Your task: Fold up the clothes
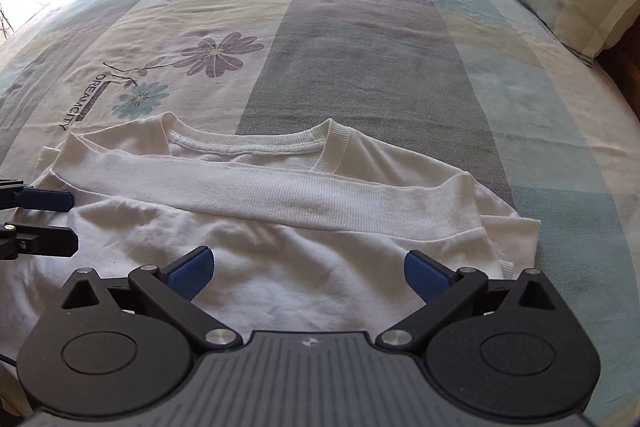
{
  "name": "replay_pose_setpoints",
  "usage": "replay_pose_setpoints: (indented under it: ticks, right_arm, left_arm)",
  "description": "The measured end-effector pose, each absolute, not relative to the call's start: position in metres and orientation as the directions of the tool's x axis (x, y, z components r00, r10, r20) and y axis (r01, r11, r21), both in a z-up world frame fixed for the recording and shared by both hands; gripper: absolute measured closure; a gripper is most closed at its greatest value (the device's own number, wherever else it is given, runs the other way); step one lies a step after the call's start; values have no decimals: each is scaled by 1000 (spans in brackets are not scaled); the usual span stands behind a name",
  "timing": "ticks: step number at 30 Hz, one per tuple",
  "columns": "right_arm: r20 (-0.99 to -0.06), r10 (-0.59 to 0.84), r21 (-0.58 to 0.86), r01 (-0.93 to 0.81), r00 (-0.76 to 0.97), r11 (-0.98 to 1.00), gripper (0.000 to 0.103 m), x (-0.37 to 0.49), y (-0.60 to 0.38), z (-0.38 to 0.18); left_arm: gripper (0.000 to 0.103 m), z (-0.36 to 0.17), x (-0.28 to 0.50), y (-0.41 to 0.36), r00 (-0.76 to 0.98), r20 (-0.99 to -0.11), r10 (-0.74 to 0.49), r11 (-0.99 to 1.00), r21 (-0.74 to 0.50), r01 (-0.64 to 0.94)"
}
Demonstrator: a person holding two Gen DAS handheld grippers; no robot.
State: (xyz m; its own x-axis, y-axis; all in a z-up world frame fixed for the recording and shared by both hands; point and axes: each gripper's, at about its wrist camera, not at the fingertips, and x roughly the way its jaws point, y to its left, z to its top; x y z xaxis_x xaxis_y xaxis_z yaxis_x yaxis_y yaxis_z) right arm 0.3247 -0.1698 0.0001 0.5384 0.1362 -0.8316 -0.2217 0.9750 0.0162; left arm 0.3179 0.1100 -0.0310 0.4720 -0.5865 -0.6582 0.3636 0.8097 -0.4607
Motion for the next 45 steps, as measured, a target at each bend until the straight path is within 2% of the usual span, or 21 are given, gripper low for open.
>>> replay_pose_setpoints:
  ticks: [8,14,18,24,27,31,34,39,45]
  right_arm:
    - [-828,4,11,8,561,1000,0,278,-203,17]
    - [-819,-46,14,100,572,995,0,247,-217,22]
    - [-818,-61,28,145,572,989,0,235,-231,21]
    - [-820,-53,31,137,570,990,0,231,-244,16]
    - [-812,-9,52,87,584,995,0,239,-248,13]
    - [-788,122,141,-16,603,990,0,263,-255,6]
    - [-770,249,224,-115,587,968,0,288,-262,-6]
    - [-760,381,303,-230,527,925,0,310,-272,-22]
    - [-734,456,346,-302,504,889,0,307,-291,-26]
  left_arm:
    - [14,-24,326,98,409,-691,-596,796,-444,410]
    - [14,-10,316,75,410,-679,-609,763,-360,537]
    - [14,-13,326,55,393,-694,-603,754,-334,566]
    - [14,-25,335,34,408,-727,-552,795,-312,519]
    - [14,-18,332,26,430,-737,-521,819,-288,497]
    - [13,-2,317,18,504,-750,-429,876,-208,436]
    - [13,5,301,14,554,-762,-335,930,-173,324]
    - [13,-21,278,27,561,-798,-221,972,-224,63]
    - [13,-12,272,19,581,-806,-116,989,-147,-6]
